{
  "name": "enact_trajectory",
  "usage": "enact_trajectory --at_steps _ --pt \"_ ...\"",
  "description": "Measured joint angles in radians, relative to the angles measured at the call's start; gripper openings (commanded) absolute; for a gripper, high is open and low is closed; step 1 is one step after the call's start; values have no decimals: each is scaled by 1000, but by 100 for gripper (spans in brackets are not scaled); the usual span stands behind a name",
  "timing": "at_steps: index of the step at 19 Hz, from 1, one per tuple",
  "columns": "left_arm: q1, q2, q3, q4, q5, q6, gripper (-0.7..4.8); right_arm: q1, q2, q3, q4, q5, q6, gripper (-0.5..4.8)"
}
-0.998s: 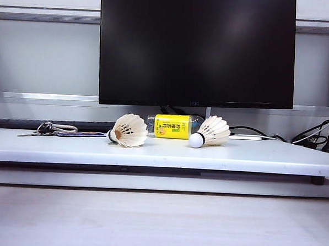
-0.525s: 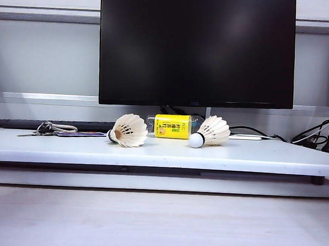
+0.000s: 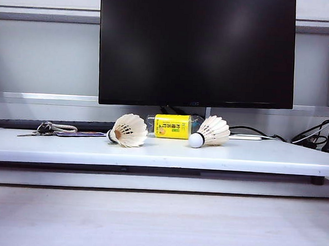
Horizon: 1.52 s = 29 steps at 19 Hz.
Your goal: Stack the badminton balls on the table vertically.
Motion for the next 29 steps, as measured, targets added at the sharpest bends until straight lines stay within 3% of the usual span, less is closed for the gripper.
enact_trajectory --at_steps 3,6,10,16,19,20,21,25,29 --pt "0 0 0 0 4 -145 26 0 0 0 2 -44 172 -1" --pt "0 0 0 5 89 -230 25 0 0 0 20 -192 232 0" --pt "0 0 0 12 220 -241 25 2 0 0 33 -444 248 0" --pt "-105 0 -1 130 331 -279 28 83 0 4 50 -636 349 6" --pt "-193 0 -1 143 296 -332 46 165 0 39 27 -643 366 12" --pt "-211 0 -1 142 287 -339 98 183 1 58 20 -637 371 13" --pt "-237 0 -1 142 272 -355 114 201 6 83 2 -623 375 13" --pt "-301 0 -1 107 206 -445 116 245 130 211 -110 -586 358 13" --pt "-312 0 -1 56 188 -468 116 242 426 441 -225 -581 222 14"
